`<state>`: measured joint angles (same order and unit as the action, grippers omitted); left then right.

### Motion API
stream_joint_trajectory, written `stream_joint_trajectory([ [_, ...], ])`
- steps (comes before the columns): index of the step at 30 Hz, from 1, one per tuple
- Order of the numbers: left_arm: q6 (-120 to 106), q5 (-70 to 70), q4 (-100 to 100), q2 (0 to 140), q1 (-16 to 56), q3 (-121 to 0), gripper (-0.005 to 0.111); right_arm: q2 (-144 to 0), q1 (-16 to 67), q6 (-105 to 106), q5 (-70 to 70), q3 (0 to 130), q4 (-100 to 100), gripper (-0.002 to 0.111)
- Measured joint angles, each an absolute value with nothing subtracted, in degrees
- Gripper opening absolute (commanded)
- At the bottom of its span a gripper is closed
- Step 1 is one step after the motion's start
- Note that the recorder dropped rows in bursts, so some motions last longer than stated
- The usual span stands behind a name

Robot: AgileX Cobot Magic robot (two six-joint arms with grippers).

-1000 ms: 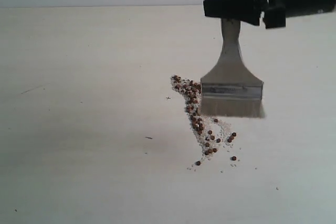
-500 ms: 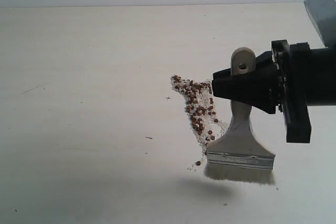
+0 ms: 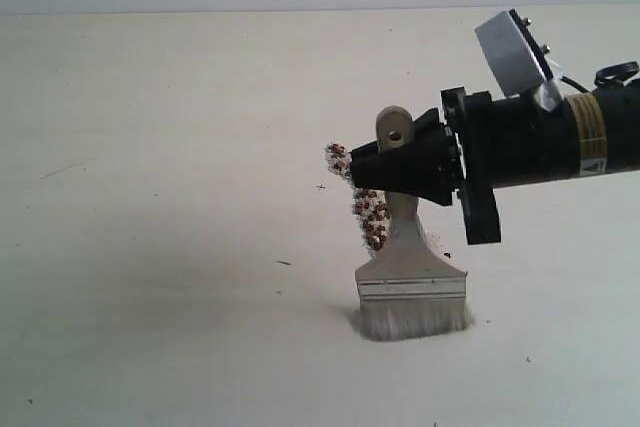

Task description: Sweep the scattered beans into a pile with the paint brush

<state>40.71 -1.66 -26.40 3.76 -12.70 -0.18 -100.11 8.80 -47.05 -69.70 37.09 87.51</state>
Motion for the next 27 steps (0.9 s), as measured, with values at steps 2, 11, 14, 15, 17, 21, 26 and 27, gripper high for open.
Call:
stream_joint_trajectory([
  [2, 40.71, -1.66, -26.40, 3.76, -12.70, -0.18, 0.000, -102.88, 8.80, -47.05, -69.82, 40.73, 87.51, 0.000],
  [11, 40.71, -1.66, -26.40, 3.76, -12.70, -0.18, 0.000, -112.81, 8.80, -48.53, -71.14, 53.74, 87.07, 0.000],
  [14, 40.71, -1.66, -26.40, 3.76, -12.70, -0.18, 0.000, -114.59, 8.80, -49.84, -71.18, 56.50, 87.07, 0.000],
  [15, 40.71, -1.66, -26.40, 3.76, -12.70, -0.18, 0.000, -114.99, 8.80, -50.27, -71.18, 57.40, 87.07, 0.000],
  [17, 40.71, -1.66, -26.40, 3.76, -12.70, -0.18, 0.000, -115.74, 8.80, -51.07, -71.18, 59.02, 87.07, 0.000],
  [21, 40.71, -1.66, -26.40, 3.76, -12.70, -0.18, 0.000, -116.11, 8.80, -52.04, -70.69, 61.00, 87.22, 0.000],
  [26, 40.71, -1.66, -26.40, 3.76, -12.70, -0.18, 0.000, -116.11, 8.80, -55.88, -70.22, 63.20, 89.03, 0.000],
  [27, 40.71, -1.66, -26.40, 3.76, -12.70, -0.18, 0.000, -116.11, 8.80, -56.66, -70.22, 63.44, 89.16, 0.000],
])
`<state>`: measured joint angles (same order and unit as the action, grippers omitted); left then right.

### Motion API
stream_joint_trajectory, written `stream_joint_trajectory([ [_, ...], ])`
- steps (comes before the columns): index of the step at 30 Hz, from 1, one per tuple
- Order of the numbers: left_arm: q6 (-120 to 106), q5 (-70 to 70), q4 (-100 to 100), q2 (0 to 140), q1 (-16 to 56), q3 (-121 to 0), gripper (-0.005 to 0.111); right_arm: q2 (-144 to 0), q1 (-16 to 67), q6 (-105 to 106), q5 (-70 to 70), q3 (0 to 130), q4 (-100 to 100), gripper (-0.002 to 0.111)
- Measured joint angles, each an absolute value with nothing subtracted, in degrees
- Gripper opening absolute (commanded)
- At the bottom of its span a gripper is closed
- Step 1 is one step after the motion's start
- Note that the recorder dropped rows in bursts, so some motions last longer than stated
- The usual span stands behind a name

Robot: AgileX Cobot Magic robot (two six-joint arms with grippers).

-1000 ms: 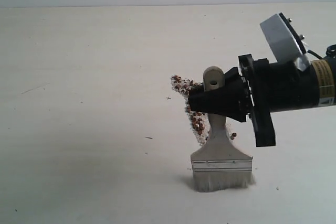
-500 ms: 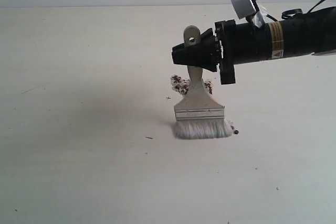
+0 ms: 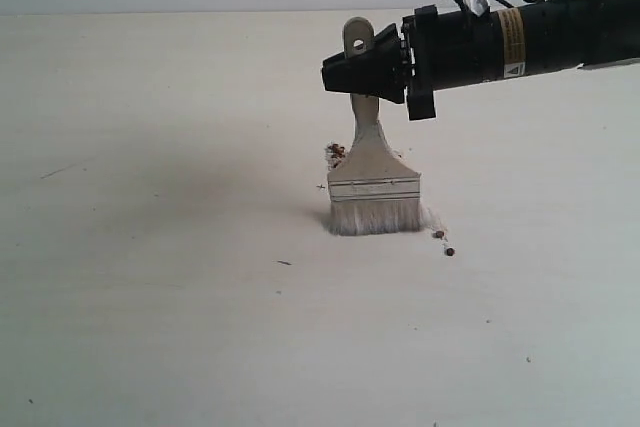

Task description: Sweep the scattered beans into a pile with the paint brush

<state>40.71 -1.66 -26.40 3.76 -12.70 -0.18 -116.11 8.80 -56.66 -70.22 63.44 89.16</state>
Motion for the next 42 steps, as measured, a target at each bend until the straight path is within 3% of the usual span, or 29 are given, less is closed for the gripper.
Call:
stream_joint_trajectory([
  [20, 40.71, -1.66, -26.40, 3.76, -12.70, -0.18, 0.000, -103.30, 8.80, -74.44, -69.68, 63.07, 99.51, 0.000],
  [42, 40.71, -1.66, -26.40, 3.76, -12.70, -0.18, 0.000, -106.48, 3.41, -63.02, -69.68, 54.05, 100.35, 0.000],
])
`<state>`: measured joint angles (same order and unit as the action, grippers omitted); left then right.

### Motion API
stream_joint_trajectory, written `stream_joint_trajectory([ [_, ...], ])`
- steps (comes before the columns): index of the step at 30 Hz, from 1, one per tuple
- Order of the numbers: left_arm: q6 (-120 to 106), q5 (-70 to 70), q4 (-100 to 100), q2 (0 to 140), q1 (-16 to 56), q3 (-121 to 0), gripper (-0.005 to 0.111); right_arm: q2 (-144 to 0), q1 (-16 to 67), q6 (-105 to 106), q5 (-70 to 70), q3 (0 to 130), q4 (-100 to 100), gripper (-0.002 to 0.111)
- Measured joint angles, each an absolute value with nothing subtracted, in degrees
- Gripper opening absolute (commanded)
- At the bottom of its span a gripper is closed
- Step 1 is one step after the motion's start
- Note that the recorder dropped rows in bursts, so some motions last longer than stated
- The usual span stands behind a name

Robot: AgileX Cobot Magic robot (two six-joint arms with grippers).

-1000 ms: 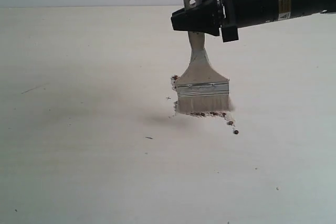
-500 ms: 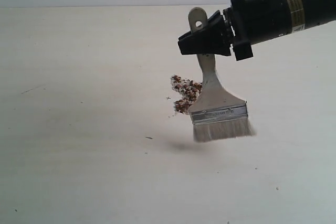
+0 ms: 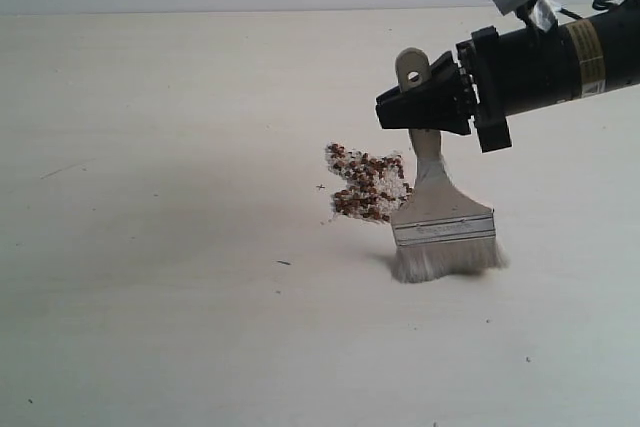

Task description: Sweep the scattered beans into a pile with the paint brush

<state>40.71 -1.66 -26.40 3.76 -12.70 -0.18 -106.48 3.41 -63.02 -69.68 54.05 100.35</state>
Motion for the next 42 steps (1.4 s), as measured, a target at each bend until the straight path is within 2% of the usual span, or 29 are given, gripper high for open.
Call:
stream_joint_trajectory([
  [24, 40.71, -1.66, -26.40, 3.76, -12.70, -0.18, 0.000, -121.34, 2.22, -59.42, -73.38, 68.44, 95.45, 0.000],
  [35, 40.71, -1.66, -26.40, 3.76, -12.70, -0.18, 0.000, -121.19, 2.22, -65.79, -71.36, 68.80, 94.17, 0.000],
  [42, 40.71, -1.66, -26.40, 3.76, -12.70, -0.18, 0.000, -112.71, 2.22, -73.35, -69.78, 68.68, 96.70, 0.000],
])
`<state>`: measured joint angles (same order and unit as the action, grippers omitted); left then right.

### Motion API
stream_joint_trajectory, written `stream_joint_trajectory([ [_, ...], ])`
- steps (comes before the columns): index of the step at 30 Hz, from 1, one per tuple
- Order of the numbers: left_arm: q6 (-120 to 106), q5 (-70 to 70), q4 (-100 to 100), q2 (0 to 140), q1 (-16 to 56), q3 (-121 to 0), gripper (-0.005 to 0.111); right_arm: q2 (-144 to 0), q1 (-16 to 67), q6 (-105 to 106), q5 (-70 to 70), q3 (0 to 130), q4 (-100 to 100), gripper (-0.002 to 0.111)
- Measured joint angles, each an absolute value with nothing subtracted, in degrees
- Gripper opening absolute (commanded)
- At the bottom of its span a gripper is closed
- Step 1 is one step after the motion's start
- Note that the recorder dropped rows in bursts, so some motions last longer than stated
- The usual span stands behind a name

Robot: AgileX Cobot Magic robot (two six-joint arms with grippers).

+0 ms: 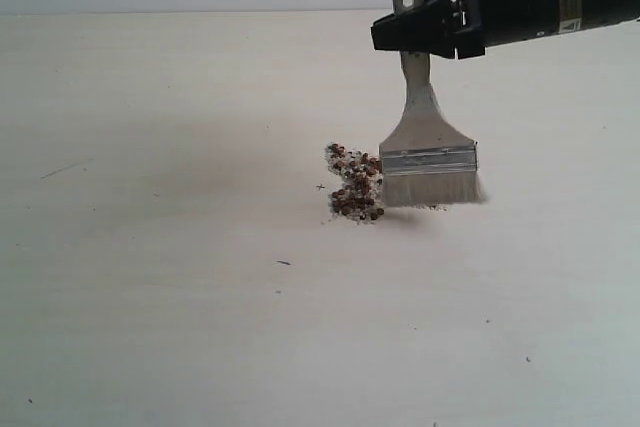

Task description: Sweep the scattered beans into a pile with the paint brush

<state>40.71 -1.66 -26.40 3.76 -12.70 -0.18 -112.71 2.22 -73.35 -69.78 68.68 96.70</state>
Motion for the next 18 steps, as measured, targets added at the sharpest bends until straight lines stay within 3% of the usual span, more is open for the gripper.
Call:
stream_joint_trajectory([
  [7, 40.71, -1.66, -26.40, 3.76, -12.70, -0.18, 0.000, -108.67, 2.93, -68.20, -69.67, 59.75, 93.72, 0.000],
  [10, 40.71, -1.66, -26.40, 3.76, -12.70, -0.18, 0.000, -108.67, 7.05, -60.79, -69.56, 55.79, 90.78, 0.000],
  [18, 40.71, -1.66, -26.40, 3.76, -12.70, -0.18, 0.000, -113.96, 9.55, -46.25, -69.70, 55.54, 78.93, 0.000],
])
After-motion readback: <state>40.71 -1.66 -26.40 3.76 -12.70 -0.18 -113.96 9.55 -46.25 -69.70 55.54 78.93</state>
